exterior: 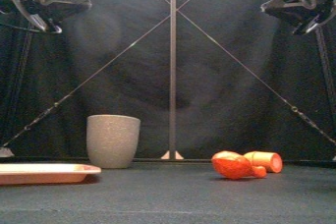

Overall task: Pick the drumstick then place it in the grey bowl
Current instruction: Pick the drumstick

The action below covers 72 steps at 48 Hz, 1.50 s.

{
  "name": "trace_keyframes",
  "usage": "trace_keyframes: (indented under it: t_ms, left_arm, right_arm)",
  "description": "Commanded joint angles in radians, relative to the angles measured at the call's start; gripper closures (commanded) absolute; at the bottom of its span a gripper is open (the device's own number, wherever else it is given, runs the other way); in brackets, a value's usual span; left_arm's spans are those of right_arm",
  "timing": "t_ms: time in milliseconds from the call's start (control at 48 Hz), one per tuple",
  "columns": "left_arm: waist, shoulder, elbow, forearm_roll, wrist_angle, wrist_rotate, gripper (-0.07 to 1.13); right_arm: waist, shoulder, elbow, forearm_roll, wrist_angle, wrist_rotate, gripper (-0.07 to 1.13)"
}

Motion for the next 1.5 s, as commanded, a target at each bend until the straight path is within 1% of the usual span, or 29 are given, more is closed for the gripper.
trace_keyframes:
  t_ms: [21, 188, 271, 417, 458, 500, 562, 625, 750, 833, 875, 917, 1146, 1375, 1438, 1500]
  left_arm:
    - [0.005, 0.017, 0.0, -0.003, 0.005, 0.002, 1.08]
    - [0.005, 0.029, 0.002, -0.003, 0.005, 0.002, 1.08]
    - [0.005, 0.038, 0.003, -0.002, 0.005, 0.005, 1.08]
    - [0.015, 0.058, 0.009, 0.0, -0.006, 0.006, 1.08]
    - [0.017, 0.061, 0.009, 0.0, -0.009, 0.006, 1.07]
    - [0.021, 0.064, 0.011, 0.0, -0.012, 0.006, 1.07]
    - [0.026, 0.067, 0.012, 0.002, -0.017, 0.006, 1.07]
    - [0.032, 0.071, 0.014, 0.002, -0.023, 0.005, 1.07]
    - [0.038, 0.071, 0.015, 0.002, -0.031, 0.006, 1.07]
    - [0.038, 0.071, 0.018, 0.002, -0.034, 0.006, 1.07]
    - [0.038, 0.071, 0.021, 0.002, -0.034, 0.006, 1.07]
    - [0.038, 0.071, 0.023, 0.0, -0.034, 0.005, 1.07]
    - [0.04, 0.071, 0.025, 0.0, -0.035, 0.005, 1.07]
    - [0.041, 0.071, 0.026, 0.002, -0.035, 0.005, 1.07]
    - [0.041, 0.071, 0.028, 0.0, -0.035, 0.005, 1.07]
    - [0.041, 0.071, 0.029, -0.002, -0.035, 0.003, 1.07]
  right_arm:
    - [0.0, 0.061, -0.002, -0.003, 0.0, -0.002, 1.04]
    - [0.006, 0.296, -0.043, -0.015, 0.029, -0.003, 1.04]
    - [0.014, 0.44, -0.087, -0.029, 0.075, -0.002, 1.04]
    - [0.061, 0.627, -0.164, -0.035, 0.204, -0.003, 1.02]
    - [0.074, 0.667, -0.189, -0.037, 0.252, -0.005, 1.01]
    - [0.086, 0.704, -0.218, -0.038, 0.308, -0.006, 0.97]
    - [0.095, 0.736, -0.25, -0.04, 0.36, -0.005, 0.88]
    - [0.098, 0.758, -0.275, -0.04, 0.399, -0.003, 0.75]
    - [0.098, 0.781, -0.295, -0.034, 0.41, 0.003, 0.39]
    - [0.094, 0.798, -0.301, -0.031, 0.41, 0.006, 0.19]
    - [0.092, 0.808, -0.304, -0.029, 0.41, 0.012, 0.13]
    - [0.092, 0.822, -0.308, -0.029, 0.408, 0.015, 0.09]
    - [0.086, 0.913, -0.339, -0.04, 0.416, 0.011, 0.1]
    - [0.048, 0.996, -0.371, -0.054, 0.411, 0.015, 0.12]
    - [0.046, 1.011, -0.377, -0.054, 0.411, 0.015, 0.14]
    - [0.044, 1.023, -0.385, -0.049, 0.414, 0.017, 0.21]
